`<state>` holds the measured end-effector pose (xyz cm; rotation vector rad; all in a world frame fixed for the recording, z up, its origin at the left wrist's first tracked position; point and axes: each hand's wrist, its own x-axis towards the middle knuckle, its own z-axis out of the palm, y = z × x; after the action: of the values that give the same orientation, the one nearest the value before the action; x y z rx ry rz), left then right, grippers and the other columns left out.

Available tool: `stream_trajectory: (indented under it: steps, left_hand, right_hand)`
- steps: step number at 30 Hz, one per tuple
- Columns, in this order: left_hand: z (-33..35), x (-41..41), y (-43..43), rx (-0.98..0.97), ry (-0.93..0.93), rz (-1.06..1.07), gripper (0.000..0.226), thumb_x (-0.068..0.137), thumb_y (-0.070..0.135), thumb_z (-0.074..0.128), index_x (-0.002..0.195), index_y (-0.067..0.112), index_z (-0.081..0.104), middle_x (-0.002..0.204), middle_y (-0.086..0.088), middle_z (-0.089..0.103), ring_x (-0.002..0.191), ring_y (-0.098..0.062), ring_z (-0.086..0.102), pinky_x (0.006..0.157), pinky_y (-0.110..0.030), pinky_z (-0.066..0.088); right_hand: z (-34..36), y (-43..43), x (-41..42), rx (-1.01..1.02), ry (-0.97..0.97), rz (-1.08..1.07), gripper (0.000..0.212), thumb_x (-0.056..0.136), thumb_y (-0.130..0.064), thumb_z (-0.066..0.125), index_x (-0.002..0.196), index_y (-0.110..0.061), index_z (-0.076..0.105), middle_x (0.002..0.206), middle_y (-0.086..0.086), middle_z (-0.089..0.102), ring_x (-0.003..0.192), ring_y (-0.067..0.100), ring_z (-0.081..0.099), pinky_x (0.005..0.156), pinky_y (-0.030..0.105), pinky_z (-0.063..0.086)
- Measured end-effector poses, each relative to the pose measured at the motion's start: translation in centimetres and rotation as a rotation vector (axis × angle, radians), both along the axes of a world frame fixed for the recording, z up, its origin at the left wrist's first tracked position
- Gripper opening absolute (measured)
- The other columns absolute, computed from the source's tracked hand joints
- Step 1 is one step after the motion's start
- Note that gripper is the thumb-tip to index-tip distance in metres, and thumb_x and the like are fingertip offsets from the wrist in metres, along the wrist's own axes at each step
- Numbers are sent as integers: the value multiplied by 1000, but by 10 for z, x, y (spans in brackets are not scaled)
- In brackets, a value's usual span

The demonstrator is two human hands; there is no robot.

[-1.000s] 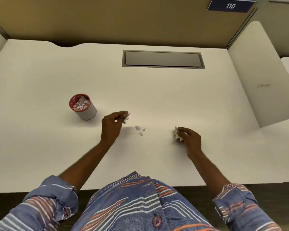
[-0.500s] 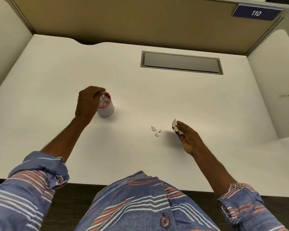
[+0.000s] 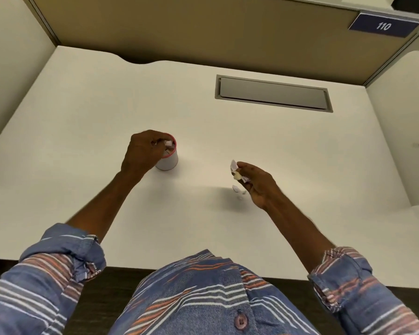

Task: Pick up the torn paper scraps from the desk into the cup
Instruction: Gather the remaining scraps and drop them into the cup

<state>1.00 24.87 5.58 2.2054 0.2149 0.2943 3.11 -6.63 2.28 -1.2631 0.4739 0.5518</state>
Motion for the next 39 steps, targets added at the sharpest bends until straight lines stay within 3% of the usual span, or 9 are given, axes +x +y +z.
stream_trajectory:
  steps: [3, 6, 9, 14, 19, 25, 30, 36, 39]
  left_hand:
    - [1, 3, 5, -119, -7, 48, 36, 93, -1, 44, 113, 7, 72, 114, -6, 72, 111, -17, 66, 99, -28, 51]
    - [0, 4, 8, -232, -6, 63, 38, 98, -2, 37, 125, 4, 64, 120, -10, 69, 113, -17, 64, 102, -27, 49]
    - [-1, 3, 9, -320, 13, 91, 39, 99, -2, 37, 130, 5, 60, 124, -10, 67, 116, -16, 62, 103, -26, 49]
    - [-4, 2, 15, -286, 19, 108, 41, 95, -5, 44, 131, 6, 59, 130, -8, 64, 122, -17, 59, 103, -18, 46]
    - [-11, 1, 21, -224, 6, 95, 45, 91, -8, 45, 130, 7, 61, 129, -5, 64, 120, -14, 59, 96, -4, 43]
    - [-14, 1, 26, -135, -5, 69, 45, 92, -6, 43, 131, 9, 60, 131, -4, 63, 121, -15, 58, 104, -23, 45]
    - [-6, 0, 23, -49, 1, 28, 41, 93, -1, 47, 130, 11, 61, 130, -2, 63, 117, -15, 59, 101, -22, 45]
    - [2, -6, 22, 40, -5, -74, 38, 88, 3, 51, 125, 7, 62, 125, -6, 65, 116, -22, 59, 103, -33, 47]
    - [1, -8, 22, 105, 1, -96, 38, 86, 1, 54, 121, 6, 64, 121, -8, 66, 113, -25, 60, 101, -38, 48]
  right_hand:
    - [16, 47, 12, 17, -64, 76, 14, 84, -1, 70, 91, -10, 78, 91, 5, 78, 97, 23, 74, 87, 30, 56]
    - [31, 96, 25, 30, -153, 131, 14, 84, 3, 70, 95, -4, 75, 83, 7, 76, 79, 17, 74, 69, 22, 59]
    - [39, 138, 36, -76, -242, 238, 19, 84, 5, 68, 100, -1, 74, 85, 6, 74, 74, 14, 70, 67, 21, 59]
    - [43, 187, 46, -386, -449, 366, 22, 81, 1, 64, 96, -8, 77, 100, 7, 76, 96, 25, 71, 85, 39, 61]
    - [44, 212, 47, -570, -616, 462, 26, 85, -8, 61, 107, -13, 75, 110, -1, 75, 106, 13, 67, 93, 28, 54]
    - [46, 214, 48, -685, -732, 598, 22, 85, -11, 63, 104, -14, 75, 107, -1, 75, 101, 13, 66, 86, 22, 50]
    - [53, 209, 50, -727, -727, 704, 11, 80, -6, 65, 86, -10, 74, 89, 0, 71, 81, 11, 60, 68, 22, 44]
    - [53, 197, 47, -841, -899, 767, 18, 77, -6, 50, 80, -2, 67, 80, 12, 71, 79, 31, 65, 70, 42, 56]
    - [48, 192, 47, -865, -929, 707, 10, 77, -10, 52, 80, -9, 61, 74, 6, 66, 72, 27, 63, 65, 46, 57]
